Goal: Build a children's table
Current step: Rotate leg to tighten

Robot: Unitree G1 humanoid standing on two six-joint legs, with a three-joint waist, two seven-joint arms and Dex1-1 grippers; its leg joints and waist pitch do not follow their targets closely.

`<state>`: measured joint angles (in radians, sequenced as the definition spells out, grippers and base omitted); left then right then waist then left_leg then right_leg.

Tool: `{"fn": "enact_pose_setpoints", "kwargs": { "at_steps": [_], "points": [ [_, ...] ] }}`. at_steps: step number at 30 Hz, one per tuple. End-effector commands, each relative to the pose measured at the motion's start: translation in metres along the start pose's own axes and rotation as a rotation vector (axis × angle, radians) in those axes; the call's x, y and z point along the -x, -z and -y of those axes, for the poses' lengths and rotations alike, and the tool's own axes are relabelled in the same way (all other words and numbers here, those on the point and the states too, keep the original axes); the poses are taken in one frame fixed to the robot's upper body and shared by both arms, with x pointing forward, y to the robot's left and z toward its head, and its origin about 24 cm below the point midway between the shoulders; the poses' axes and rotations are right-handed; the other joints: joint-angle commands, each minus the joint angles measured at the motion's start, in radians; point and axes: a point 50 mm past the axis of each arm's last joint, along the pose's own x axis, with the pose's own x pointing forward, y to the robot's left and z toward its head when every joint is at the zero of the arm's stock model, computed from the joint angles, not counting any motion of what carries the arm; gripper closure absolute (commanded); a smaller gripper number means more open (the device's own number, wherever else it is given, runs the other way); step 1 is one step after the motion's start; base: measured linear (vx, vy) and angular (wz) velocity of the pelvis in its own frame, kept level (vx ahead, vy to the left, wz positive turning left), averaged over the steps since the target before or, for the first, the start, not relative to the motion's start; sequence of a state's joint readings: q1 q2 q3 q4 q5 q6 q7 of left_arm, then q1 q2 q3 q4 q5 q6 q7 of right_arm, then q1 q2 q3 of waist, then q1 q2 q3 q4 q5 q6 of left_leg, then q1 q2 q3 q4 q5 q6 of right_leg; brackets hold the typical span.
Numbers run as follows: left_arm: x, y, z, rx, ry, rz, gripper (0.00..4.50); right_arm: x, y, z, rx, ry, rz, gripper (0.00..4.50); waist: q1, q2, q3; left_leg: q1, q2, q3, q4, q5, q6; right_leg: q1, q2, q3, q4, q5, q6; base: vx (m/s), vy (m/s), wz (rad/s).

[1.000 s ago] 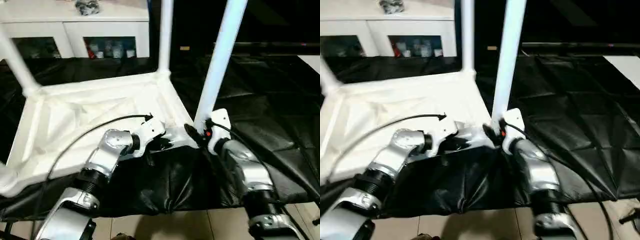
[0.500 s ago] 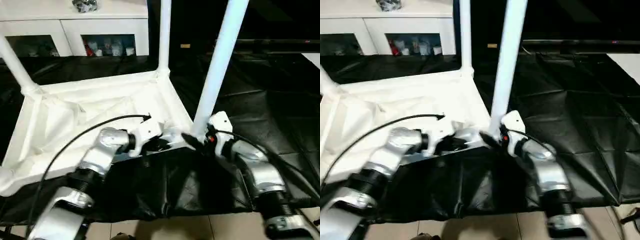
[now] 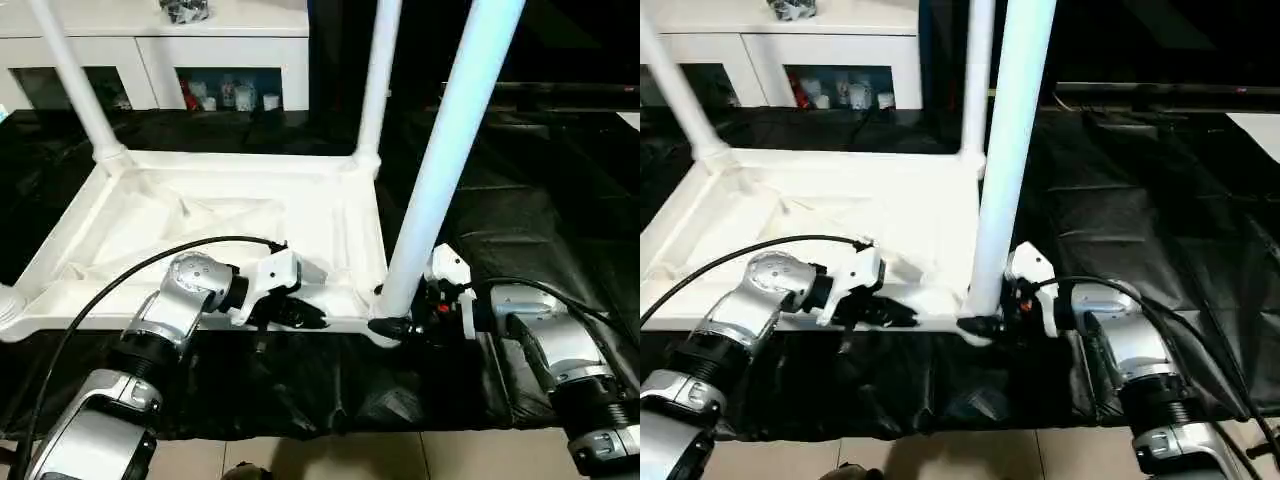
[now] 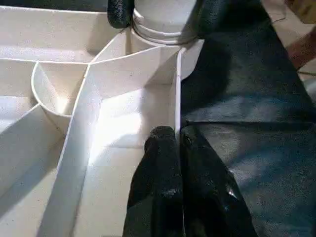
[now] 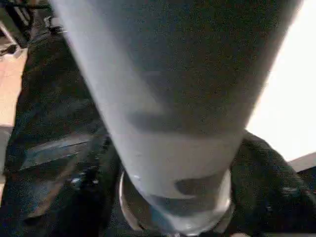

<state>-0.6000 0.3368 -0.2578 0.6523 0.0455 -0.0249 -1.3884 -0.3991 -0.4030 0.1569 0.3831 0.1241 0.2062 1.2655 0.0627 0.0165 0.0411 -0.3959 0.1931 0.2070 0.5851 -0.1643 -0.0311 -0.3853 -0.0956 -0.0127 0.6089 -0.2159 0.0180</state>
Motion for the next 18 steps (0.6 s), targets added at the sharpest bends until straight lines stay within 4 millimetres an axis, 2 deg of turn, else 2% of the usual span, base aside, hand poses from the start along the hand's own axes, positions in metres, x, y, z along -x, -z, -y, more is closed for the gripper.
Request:
{"fn": "enact_pose_setpoints", "kwargs": {
  "at_steps": [1,3,8,10,11,12,13,14,15,16,17,18],
  "points": [
    [-0.006,-0.021,-0.007,-0.045,0.004,0.059,4.5,-0.024,0.002,-0.02,-0.004,-0.195,-0.027,1.6,0.0,-0.016,-0.055,0.032,0.041,-0.014,-0.071,-0.233,0.04,0.022,-0.039,0.016,-0.066,-0.109,-0.255,0.0,0.0,0.0],
    [-0.005,-0.021,-0.007,-0.041,0.009,0.06,4.5,-0.025,0.003,-0.021,-0.006,-0.205,-0.028,1.8,0.0,-0.015,-0.054,0.032,0.041,-0.014,-0.071,-0.232,0.041,0.021,-0.039,0.016,-0.067,-0.112,-0.255,0.0,0.0,0.0],
    [-0.005,-0.02,-0.008,-0.02,-0.015,0.079,4.5,-0.027,0.001,-0.022,-0.033,-0.178,0.023,1.91,0.0,-0.014,-0.054,0.033,0.042,-0.015,-0.073,-0.237,0.035,0.021,-0.038,0.016,-0.067,-0.12,-0.254,0.0,0.0,0.0],
    [-0.008,-0.019,-0.008,-0.015,-0.06,0.075,4.5,-0.029,-0.001,-0.021,-0.061,-0.106,0.076,1.94,0.001,-0.014,-0.054,0.033,0.042,-0.014,-0.072,-0.235,0.036,0.019,-0.039,0.017,-0.068,-0.12,-0.254,0.0,0.0,0.0],
    [-0.012,-0.017,-0.01,0.0,-0.114,0.056,4.5,-0.032,0.001,-0.019,-0.08,-0.021,0.087,1.94,0.0,-0.013,-0.052,0.032,0.041,-0.015,-0.075,-0.248,0.028,0.019,-0.039,0.017,-0.069,-0.141,-0.248,0.0,0.0,0.0],
    [-0.016,-0.016,-0.011,0.012,-0.155,0.047,4.5,-0.035,0.002,-0.016,-0.096,0.048,0.095,1.94,-0.005,-0.014,-0.049,0.035,0.041,-0.016,-0.078,-0.279,0.013,0.012,-0.041,0.019,-0.074,-0.182,-0.241,0.0,0.0,0.0],
    [-0.021,-0.016,-0.011,0.026,-0.192,0.048,4.5,-0.038,0.003,-0.015,-0.109,0.116,0.11,1.95,-0.008,-0.015,-0.047,0.035,0.04,-0.019,-0.081,-0.299,0.003,0.013,-0.043,0.018,-0.078,-0.223,-0.233,0.0,0.0,0.0],
    [-0.022,-0.016,-0.011,0.03,-0.198,0.048,4.5,-0.039,0.003,-0.014,-0.117,0.134,0.114,1.95,-0.011,-0.017,-0.045,0.038,0.039,-0.021,-0.083,-0.336,-0.015,0.01,-0.045,0.02,-0.087,-0.304,-0.211,0.0,0.0,0.0],
    [-0.033,-0.017,-0.009,0.059,-0.236,0.052,4.5,-0.047,0.003,-0.009,-0.17,0.257,0.132,1.97,-0.013,-0.009,-0.045,0.041,0.04,-0.023,-0.085,-0.345,-0.027,0.007,-0.045,0.022,-0.088,-0.326,-0.203,0.0,0.0,0.0],
    [-0.039,-0.018,-0.008,0.067,-0.254,0.052,4.5,-0.051,0.002,-0.007,-0.19,0.32,0.148,1.97,-0.02,-0.009,-0.041,0.04,0.038,-0.027,-0.089,-0.382,-0.044,0.004,-0.045,0.02,-0.094,-0.384,-0.184,0.0,0.0,0.0],
    [-0.046,-0.021,-0.008,0.085,-0.287,0.058,4.5,-0.057,0.0,-0.003,-0.216,0.405,0.167,1.98,-0.029,-0.005,-0.041,0.036,0.039,-0.03,-0.094,-0.398,-0.063,0.003,-0.044,0.02,-0.095,-0.398,-0.169,0.0,0.0,0.0],
    [-0.053,-0.024,-0.008,0.102,-0.313,0.07,4.5,-0.062,-0.001,0.0,-0.246,0.467,0.182,1.99,-0.034,-0.006,-0.042,0.037,0.037,-0.033,-0.095,-0.411,-0.069,0.002,-0.043,0.018,-0.097,-0.411,-0.162,0.0,0.0,0.0]
  ]
}}
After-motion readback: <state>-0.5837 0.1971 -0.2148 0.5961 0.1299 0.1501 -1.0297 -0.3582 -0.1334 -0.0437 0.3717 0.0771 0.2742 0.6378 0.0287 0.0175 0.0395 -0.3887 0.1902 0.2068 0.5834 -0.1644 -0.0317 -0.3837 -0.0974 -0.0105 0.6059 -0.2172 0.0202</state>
